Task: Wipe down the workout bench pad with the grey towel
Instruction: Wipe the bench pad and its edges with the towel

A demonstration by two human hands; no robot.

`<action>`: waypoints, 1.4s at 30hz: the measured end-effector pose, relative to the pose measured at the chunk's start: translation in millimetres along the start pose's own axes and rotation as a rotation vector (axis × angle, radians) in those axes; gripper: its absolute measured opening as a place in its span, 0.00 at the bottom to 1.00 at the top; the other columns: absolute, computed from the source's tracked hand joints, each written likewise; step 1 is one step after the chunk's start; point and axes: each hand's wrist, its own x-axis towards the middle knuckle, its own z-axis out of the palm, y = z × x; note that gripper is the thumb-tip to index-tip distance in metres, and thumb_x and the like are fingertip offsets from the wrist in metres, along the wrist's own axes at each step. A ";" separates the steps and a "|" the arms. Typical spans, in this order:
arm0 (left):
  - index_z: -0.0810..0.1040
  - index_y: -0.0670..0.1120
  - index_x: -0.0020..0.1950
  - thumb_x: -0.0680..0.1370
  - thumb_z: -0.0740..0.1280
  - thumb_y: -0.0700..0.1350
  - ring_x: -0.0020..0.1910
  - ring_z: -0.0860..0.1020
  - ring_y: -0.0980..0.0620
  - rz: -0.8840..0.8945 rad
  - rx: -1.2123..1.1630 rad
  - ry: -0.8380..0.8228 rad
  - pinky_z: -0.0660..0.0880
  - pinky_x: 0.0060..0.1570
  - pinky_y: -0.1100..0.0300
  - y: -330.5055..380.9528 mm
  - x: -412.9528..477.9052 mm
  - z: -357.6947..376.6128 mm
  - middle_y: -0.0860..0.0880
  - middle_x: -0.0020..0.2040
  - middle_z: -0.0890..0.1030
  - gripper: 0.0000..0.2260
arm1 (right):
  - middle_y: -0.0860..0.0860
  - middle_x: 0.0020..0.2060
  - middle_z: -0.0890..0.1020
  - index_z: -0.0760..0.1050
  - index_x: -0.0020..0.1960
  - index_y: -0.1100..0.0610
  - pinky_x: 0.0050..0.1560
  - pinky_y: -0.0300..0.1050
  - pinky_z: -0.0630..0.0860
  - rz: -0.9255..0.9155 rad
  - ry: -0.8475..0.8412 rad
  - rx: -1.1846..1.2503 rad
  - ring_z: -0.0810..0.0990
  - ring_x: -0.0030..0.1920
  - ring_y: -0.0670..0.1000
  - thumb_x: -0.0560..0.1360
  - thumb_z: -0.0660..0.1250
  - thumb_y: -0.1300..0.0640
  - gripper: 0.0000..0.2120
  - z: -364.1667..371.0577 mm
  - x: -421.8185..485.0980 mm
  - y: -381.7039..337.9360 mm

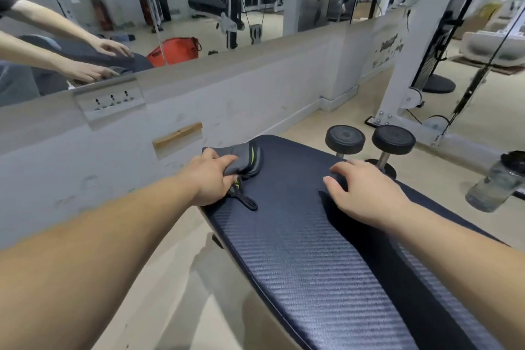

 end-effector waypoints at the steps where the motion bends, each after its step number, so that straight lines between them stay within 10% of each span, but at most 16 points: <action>1: 0.60 0.59 0.80 0.82 0.57 0.60 0.71 0.67 0.41 -0.008 0.009 -0.005 0.66 0.72 0.45 3.1 8.6 -0.9 0.45 0.71 0.65 0.26 | 0.52 0.61 0.79 0.78 0.65 0.50 0.62 0.54 0.76 0.049 0.008 -0.010 0.75 0.67 0.56 0.82 0.56 0.39 0.22 0.2 1.8 11.8; 13: 0.70 0.52 0.72 0.81 0.58 0.57 0.70 0.69 0.37 0.043 0.158 -0.011 0.68 0.70 0.44 71.8 85.9 -8.0 0.44 0.73 0.64 0.21 | 0.50 0.46 0.83 0.80 0.39 0.49 0.54 0.51 0.78 0.237 0.021 0.178 0.81 0.53 0.56 0.78 0.59 0.34 0.22 -16.5 13.8 73.7; 17: 0.70 0.53 0.73 0.80 0.57 0.58 0.69 0.68 0.36 0.099 0.152 -0.003 0.67 0.71 0.46 109.3 97.0 -3.3 0.48 0.77 0.66 0.22 | 0.54 0.43 0.84 0.82 0.45 0.55 0.44 0.47 0.72 0.200 0.146 0.277 0.81 0.46 0.57 0.80 0.62 0.49 0.14 -19.7 -1.5 106.9; 22: 0.73 0.59 0.68 0.78 0.58 0.59 0.68 0.71 0.40 0.220 0.032 -0.067 0.71 0.67 0.48 191.2 90.5 4.8 0.45 0.63 0.79 0.19 | 0.50 0.45 0.81 0.80 0.45 0.51 0.49 0.52 0.79 0.223 0.147 0.036 0.80 0.50 0.56 0.79 0.60 0.47 0.13 -27.0 -36.6 144.4; 34: 0.71 0.55 0.69 0.78 0.56 0.57 0.69 0.71 0.39 0.514 0.195 -0.247 0.71 0.66 0.45 356.5 12.5 26.6 0.45 0.70 0.75 0.20 | 0.49 0.41 0.84 0.81 0.48 0.50 0.43 0.47 0.76 0.391 0.125 0.135 0.81 0.45 0.56 0.80 0.60 0.50 0.11 -67.6 -124.6 193.3; 42: 0.69 0.57 0.52 0.78 0.57 0.52 0.61 0.70 0.43 0.811 0.133 -0.256 0.75 0.55 0.46 427.5 -76.7 54.6 0.53 0.56 0.79 0.05 | 0.51 0.51 0.84 0.82 0.53 0.49 0.53 0.52 0.80 0.457 0.220 0.123 0.82 0.54 0.57 0.78 0.61 0.51 0.11 -91.0 -169.8 187.3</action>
